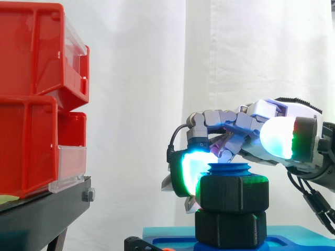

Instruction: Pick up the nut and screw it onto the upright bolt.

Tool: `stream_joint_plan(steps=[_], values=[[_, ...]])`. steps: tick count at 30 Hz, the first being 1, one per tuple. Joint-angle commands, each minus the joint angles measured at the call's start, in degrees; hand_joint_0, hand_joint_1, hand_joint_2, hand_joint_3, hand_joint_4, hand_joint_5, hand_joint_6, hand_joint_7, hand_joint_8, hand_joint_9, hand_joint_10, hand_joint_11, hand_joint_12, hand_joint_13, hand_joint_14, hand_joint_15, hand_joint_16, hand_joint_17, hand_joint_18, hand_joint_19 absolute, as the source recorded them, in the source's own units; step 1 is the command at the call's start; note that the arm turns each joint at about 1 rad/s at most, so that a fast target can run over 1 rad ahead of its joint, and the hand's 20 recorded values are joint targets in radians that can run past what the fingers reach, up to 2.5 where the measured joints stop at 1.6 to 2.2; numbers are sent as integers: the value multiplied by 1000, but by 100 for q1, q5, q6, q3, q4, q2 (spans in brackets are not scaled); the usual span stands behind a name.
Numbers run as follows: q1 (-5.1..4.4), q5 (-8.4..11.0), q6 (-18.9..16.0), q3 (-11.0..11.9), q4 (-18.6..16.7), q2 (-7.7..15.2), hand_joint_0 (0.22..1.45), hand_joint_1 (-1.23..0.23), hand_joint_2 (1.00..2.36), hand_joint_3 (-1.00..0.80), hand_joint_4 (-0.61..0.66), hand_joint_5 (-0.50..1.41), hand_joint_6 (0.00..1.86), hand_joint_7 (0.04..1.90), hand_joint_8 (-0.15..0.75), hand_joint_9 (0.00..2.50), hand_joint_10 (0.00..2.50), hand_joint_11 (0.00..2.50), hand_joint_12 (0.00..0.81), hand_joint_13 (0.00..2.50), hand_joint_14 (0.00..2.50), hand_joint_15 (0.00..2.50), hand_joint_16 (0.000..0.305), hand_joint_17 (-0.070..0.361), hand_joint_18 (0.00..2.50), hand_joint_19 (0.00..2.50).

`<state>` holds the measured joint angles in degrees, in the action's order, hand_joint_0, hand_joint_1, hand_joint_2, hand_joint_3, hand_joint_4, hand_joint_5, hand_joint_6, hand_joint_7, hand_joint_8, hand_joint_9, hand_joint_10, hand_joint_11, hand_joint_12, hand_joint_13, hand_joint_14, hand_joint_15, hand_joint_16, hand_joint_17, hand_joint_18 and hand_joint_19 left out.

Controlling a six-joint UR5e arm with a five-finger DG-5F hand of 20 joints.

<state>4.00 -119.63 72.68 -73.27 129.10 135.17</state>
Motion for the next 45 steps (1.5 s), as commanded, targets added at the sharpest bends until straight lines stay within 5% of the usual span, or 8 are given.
stream_joint_plan(steps=[1, 4, 8, 19, 29, 37, 45], values=[[49, -42, -8, -3, -52, 0, 501, -141, 1000, -500, 176, 6, 520, 1598, 282, 1171, 0, 43, 208, 862, 0, 1, 31, 70, 686, 255], [75, -69, -8, 6, -78, 0, 501, -142, 1000, -500, 180, 5, 508, 1612, 284, 1178, 1, 55, 207, 868, 0, 7, 31, 70, 702, 252], [101, -86, 0, -3, -122, 0, 496, -140, 1000, -500, 241, -47, 504, 1265, 279, 1123, 1, 49, 216, 846, 0, 6, 33, 73, 683, 247], [163, -341, -44, 112, -448, 0, 479, -126, 1000, -500, 252, -86, 504, 914, 265, 1091, 0, 12, 229, 772, 0, 0, 35, 78, 617, 225], [-22, -271, -35, 112, -351, 0, 463, -128, 1000, -500, 218, -97, 503, 784, 251, 1018, 0, 0, 240, 716, 0, 0, 35, 80, 542, 196], [-215, 2, -8, 112, -87, 0, 463, -126, 1000, -500, 221, -97, 503, 777, 246, 1003, 0, 0, 239, 711, 0, 0, 35, 80, 538, 182], [-259, 10, -8, 103, -87, 0, 465, -126, 1000, -500, 222, -97, 503, 783, 246, 1003, 0, 0, 241, 709, 0, 0, 35, 79, 537, 186]])
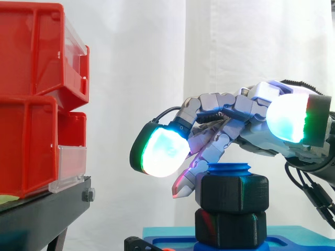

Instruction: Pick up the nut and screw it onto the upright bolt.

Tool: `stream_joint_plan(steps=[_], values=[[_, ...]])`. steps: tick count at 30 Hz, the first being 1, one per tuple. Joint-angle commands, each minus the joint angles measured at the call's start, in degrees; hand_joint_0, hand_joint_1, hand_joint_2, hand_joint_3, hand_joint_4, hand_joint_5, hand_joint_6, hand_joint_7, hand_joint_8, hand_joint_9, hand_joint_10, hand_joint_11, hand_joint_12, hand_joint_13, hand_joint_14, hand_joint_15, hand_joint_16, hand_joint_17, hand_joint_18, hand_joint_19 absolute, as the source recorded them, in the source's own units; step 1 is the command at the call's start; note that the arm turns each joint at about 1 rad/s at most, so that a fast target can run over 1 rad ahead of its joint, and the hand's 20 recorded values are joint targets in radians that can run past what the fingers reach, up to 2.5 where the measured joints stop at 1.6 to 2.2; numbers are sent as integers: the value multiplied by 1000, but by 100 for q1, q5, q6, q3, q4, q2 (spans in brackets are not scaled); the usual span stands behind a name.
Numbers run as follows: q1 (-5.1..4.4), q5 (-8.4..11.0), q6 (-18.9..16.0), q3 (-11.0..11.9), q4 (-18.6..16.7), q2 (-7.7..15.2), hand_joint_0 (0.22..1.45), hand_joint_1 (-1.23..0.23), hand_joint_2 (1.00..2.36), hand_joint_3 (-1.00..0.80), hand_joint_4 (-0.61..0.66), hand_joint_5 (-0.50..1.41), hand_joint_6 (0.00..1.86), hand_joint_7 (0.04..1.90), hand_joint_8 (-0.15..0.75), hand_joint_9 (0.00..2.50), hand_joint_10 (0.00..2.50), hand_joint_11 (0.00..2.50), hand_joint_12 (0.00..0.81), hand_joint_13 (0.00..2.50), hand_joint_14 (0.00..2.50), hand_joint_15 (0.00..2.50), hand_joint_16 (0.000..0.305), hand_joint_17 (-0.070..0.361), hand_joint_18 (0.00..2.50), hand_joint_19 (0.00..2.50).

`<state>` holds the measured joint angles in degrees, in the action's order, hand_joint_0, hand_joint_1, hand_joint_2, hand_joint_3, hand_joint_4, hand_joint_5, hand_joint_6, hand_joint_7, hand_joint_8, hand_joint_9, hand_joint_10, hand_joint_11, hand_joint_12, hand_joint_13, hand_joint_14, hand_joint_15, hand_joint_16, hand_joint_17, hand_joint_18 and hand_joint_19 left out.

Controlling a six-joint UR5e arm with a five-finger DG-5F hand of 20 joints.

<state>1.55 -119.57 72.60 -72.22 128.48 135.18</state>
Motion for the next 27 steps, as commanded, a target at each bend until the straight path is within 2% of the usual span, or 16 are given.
stream_joint_plan(steps=[1, 8, 23, 26, 27], values=[[-23, 4, 0, -2, -25, 8, 465, -126, 1000, -500, 220, -97, 503, 782, 249, 1003, 0, 0, 241, 710, 0, 0, 35, 79, 540, 193], [-76, 39, 18, -2, 10, 8, 466, -128, 1000, -500, 229, -94, 503, 803, 251, 999, 0, 0, 240, 721, 0, 0, 35, 79, 544, 199], [-67, 57, 35, -11, 125, 8, 473, -138, 1000, -500, 254, -77, 504, 886, 259, 1007, 0, 0, 235, 742, 0, 0, 35, 79, 570, 210], [-58, 66, 62, -117, 133, -1, 474, -141, 1000, -500, 255, -76, 504, 890, 263, 1013, 0, 0, 234, 742, 0, 0, 35, 79, 570, 207], [-58, 66, 70, -240, 37, -1, 474, -142, 1000, -500, 253, -75, 504, 889, 259, 1013, 0, 0, 232, 742, 0, 0, 35, 79, 570, 207]])
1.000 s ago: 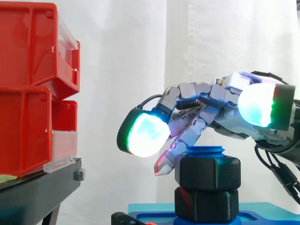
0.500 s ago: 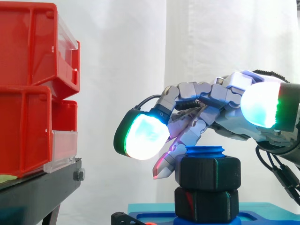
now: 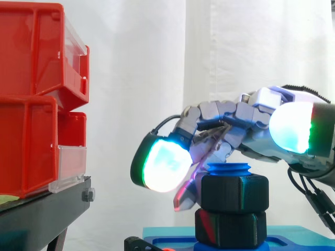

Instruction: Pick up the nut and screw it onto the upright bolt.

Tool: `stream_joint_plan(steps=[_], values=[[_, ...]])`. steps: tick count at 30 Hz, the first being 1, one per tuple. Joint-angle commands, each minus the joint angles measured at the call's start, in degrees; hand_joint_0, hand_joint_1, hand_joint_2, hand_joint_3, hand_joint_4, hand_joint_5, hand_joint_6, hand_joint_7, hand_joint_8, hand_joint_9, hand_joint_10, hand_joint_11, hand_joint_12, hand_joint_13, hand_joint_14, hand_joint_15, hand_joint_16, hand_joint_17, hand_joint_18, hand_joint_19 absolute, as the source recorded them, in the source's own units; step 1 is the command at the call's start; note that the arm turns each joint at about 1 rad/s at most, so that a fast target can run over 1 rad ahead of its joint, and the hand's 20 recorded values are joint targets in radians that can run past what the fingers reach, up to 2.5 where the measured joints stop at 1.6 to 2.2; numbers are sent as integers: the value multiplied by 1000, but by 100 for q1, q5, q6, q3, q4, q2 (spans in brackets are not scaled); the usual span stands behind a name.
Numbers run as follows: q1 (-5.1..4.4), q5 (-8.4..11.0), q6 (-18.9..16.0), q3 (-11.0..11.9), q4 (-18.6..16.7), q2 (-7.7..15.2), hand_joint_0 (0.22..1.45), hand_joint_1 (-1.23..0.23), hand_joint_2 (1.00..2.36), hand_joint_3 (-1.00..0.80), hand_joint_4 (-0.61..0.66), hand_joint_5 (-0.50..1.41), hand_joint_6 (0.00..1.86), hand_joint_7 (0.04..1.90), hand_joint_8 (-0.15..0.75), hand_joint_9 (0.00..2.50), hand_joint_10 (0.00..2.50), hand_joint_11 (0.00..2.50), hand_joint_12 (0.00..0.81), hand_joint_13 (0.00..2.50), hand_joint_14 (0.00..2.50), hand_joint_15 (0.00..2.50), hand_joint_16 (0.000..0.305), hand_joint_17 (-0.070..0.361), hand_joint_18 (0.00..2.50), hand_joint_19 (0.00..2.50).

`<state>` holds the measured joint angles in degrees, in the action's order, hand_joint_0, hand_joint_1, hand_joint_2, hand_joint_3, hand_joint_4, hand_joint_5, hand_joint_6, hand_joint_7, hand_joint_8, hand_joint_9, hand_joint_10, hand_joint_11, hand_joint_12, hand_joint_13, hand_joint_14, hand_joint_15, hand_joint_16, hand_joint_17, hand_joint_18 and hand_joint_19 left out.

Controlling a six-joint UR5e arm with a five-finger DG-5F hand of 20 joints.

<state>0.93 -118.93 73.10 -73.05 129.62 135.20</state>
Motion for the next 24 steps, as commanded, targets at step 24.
stream_joint_plan(steps=[24], values=[[109, -25, 11, -236, -314, -2, 484, -171, 1000, -500, 253, -46, 504, 1233, 267, 1032, 0, 13, 221, 749, 0, 0, 34, 77, 586, 218]])
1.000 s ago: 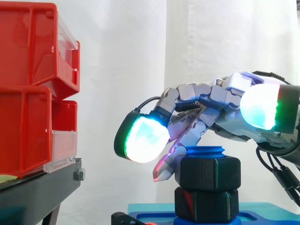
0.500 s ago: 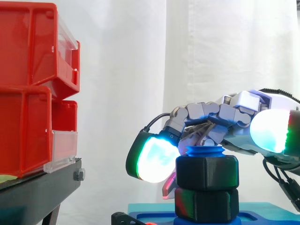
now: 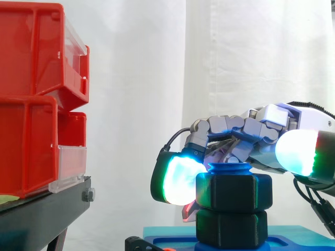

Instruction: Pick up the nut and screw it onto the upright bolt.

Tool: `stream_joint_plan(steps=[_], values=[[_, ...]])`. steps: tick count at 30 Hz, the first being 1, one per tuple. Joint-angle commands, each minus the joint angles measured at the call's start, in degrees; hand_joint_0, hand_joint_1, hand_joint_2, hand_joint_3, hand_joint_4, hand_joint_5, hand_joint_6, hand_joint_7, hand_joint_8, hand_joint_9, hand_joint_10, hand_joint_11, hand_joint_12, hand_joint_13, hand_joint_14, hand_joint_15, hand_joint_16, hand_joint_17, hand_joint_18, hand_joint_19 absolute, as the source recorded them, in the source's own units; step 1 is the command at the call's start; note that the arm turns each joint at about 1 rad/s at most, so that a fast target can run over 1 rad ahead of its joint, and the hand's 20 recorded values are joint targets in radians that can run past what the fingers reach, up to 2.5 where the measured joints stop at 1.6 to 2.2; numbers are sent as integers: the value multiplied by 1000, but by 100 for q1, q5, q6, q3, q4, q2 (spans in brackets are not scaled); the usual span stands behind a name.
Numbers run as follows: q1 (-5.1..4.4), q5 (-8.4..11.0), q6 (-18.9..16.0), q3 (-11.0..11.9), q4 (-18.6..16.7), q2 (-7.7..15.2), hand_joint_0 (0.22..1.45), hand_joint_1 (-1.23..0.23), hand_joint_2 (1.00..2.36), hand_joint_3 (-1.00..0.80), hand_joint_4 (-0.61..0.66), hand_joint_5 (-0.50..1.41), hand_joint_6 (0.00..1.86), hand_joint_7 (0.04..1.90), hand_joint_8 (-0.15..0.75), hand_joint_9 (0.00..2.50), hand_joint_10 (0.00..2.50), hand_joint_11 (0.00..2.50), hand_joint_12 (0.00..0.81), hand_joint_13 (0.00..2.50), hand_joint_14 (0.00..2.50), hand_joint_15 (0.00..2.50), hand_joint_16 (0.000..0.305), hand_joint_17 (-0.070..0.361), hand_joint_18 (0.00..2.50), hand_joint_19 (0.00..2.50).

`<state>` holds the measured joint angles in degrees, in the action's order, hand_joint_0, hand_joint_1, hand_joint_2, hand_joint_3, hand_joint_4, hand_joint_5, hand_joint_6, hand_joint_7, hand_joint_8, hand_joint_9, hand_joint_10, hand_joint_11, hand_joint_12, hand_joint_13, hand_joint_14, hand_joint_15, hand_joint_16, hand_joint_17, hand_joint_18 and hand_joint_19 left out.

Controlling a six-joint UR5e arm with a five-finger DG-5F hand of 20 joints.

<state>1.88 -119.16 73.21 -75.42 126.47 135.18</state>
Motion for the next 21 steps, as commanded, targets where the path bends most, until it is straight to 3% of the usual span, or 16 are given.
stream_joint_plan(steps=[1, 11, 21], values=[[32, -2, 0, 1, 0, 0, 485, -173, 1000, -500, 241, -44, 504, 1269, 268, 1032, 0, 13, 221, 749, 0, 0, 34, 77, 585, 222], [129, -37, 0, 1, -9, 0, 488, -179, 1000, -500, 187, -21, 501, 1558, 278, 1054, 0, 34, 218, 769, 0, 0, 33, 75, 601, 220], [234, -134, 0, 1, -35, 0, 488, -183, 1000, -500, 160, -27, 562, 1500, 281, 1070, 0, 35, 217, 780, 0, 0, 33, 75, 623, 224]])
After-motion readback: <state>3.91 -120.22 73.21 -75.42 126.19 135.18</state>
